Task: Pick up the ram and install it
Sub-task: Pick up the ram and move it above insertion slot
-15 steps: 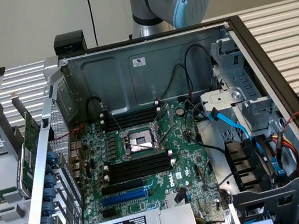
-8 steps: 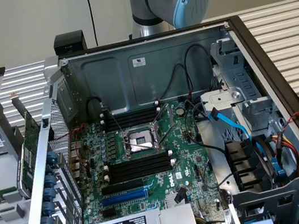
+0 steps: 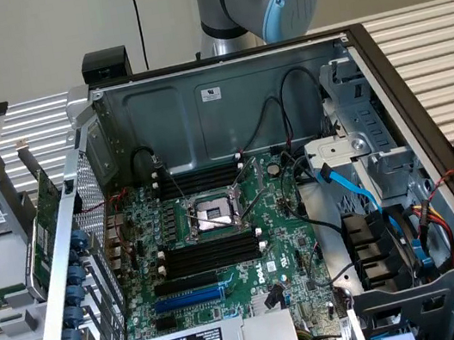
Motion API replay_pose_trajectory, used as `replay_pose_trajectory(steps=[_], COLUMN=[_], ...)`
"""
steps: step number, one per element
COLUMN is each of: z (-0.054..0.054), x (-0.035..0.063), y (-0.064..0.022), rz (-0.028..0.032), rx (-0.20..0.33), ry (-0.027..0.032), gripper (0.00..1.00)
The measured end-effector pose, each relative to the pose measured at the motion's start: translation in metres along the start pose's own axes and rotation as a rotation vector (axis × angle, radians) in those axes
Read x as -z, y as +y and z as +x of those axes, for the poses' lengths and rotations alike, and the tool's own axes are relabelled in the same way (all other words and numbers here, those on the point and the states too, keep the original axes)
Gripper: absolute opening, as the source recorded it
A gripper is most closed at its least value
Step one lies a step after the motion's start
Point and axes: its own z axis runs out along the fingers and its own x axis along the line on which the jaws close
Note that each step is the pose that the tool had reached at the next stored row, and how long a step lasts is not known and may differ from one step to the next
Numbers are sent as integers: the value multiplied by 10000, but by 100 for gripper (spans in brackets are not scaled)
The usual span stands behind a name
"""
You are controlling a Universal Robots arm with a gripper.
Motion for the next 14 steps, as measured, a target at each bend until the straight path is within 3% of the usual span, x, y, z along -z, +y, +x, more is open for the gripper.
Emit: replay_pose_trajectory(steps=[5, 14], z=[0, 1], x=[-2, -8], y=[0, -1], rz=[8, 82], rx=[908, 2486], ry=[83, 368], gripper=[10, 10])
